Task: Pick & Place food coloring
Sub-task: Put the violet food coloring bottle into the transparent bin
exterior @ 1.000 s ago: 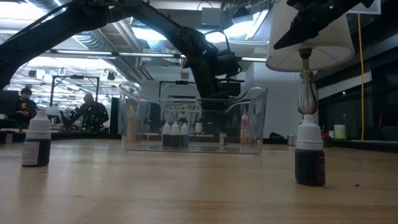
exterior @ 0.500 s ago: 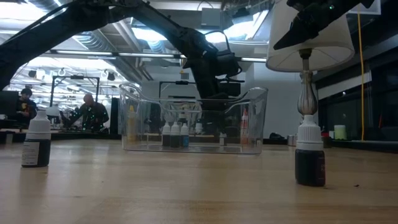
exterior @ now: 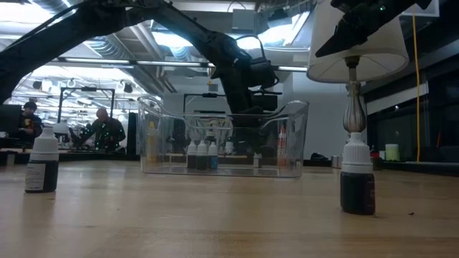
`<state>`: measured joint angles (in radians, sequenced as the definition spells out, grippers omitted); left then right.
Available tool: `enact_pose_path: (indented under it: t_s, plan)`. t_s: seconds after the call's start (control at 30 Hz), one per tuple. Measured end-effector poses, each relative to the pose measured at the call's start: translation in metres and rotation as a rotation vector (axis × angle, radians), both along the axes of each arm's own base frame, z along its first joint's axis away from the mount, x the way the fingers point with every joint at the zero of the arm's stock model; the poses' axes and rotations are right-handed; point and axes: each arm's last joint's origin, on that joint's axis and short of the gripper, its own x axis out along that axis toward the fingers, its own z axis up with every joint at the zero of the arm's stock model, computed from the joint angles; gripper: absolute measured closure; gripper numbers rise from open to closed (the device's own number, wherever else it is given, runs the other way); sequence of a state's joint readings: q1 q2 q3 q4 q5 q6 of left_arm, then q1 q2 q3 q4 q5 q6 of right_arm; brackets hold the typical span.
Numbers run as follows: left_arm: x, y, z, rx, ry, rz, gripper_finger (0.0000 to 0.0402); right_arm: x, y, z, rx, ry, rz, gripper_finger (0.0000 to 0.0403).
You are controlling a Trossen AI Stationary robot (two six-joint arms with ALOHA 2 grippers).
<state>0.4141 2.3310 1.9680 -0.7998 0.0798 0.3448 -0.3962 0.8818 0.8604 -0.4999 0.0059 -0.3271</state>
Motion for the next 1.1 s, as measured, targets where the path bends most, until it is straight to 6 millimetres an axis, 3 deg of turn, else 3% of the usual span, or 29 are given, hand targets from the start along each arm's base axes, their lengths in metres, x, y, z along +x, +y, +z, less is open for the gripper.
enact_pose_path:
  t_s: [0.17, 0.47, 0.57, 0.77, 1.1]
  plan:
    - [-0.001, 0.003, 0.021, 0.009, -0.007, 0.019, 0.0349, 0.0, 0.0, 0.0, 0.0, 0.0, 0.0, 0.0345]
    - [-0.018, -0.002, 0.117, 0.042, -0.099, 0.021, 0.035, 0.0, 0.0, 0.0, -0.001, -0.001, 0.0, 0.0345]
    - [-0.032, -0.015, 0.151, 0.044, -0.128, 0.004, 0.035, 0.0, 0.0, 0.0, -0.001, -0.001, 0.0, 0.0345]
    - [-0.063, -0.053, 0.197, 0.028, -0.119, -0.04, 0.0351, 0.0, 0.0, 0.0, -0.001, -0.001, 0.0, 0.0345]
    - [-0.106, -0.119, 0.244, -0.02, -0.106, -0.106, 0.035, 0.0, 0.0, 0.0, 0.0, -0.001, -0.001, 0.0345]
